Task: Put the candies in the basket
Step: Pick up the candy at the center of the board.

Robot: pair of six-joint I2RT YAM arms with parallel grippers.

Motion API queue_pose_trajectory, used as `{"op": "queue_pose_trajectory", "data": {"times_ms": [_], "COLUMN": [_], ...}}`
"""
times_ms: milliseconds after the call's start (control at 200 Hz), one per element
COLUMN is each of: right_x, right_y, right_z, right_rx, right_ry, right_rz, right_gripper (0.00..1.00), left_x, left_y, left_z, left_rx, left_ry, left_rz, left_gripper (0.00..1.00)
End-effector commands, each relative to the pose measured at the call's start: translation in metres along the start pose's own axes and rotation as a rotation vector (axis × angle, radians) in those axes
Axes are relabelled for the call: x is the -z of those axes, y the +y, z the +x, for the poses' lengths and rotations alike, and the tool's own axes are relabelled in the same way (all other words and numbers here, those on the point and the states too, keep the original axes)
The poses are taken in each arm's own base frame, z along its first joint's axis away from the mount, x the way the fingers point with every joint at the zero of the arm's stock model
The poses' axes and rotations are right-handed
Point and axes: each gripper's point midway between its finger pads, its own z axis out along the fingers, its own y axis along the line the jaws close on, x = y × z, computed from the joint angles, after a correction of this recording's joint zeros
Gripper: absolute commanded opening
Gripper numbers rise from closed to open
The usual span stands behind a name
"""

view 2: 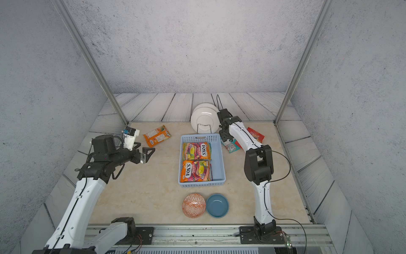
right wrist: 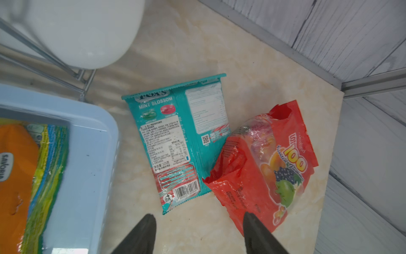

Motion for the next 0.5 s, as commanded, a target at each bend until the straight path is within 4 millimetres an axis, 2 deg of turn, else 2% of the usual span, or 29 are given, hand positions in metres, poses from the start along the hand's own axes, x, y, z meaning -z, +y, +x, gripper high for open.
{"op": "queue_pose_trajectory", "data": {"times_ms": [0,100,410,495], "right_x": [-0.022,-0.037,-0.070,-0.078], "right_y": [0.007,0.009,0.037,0.039], "right_z": [0.006,0.010,0.021,0.022], "right_rx": [0.019,0.021,0.039,0.040], "right_ry": [0.053,0.093,0.140,0.163], "right_rz": [-0.043,-0.053,-0.170,-0.172], "right_gripper": [0.67,0.65,0.63,0.63], "left_x": [0.003,0.000,0.001,0.000], "left_y": [0.000,0.003,0.005,0.004], "left_z": [-0.002,0.001,-0.001,0.001], "left_rx": [-0.014,-0.009,-0.004,-0.006], "left_ry": [-0.010,0.004,0.003,-0.002], "left_rz": [-0.005,-0.009,-0.016,-0.007], "left_gripper": [0.99,0.99,0.99,0.99]}}
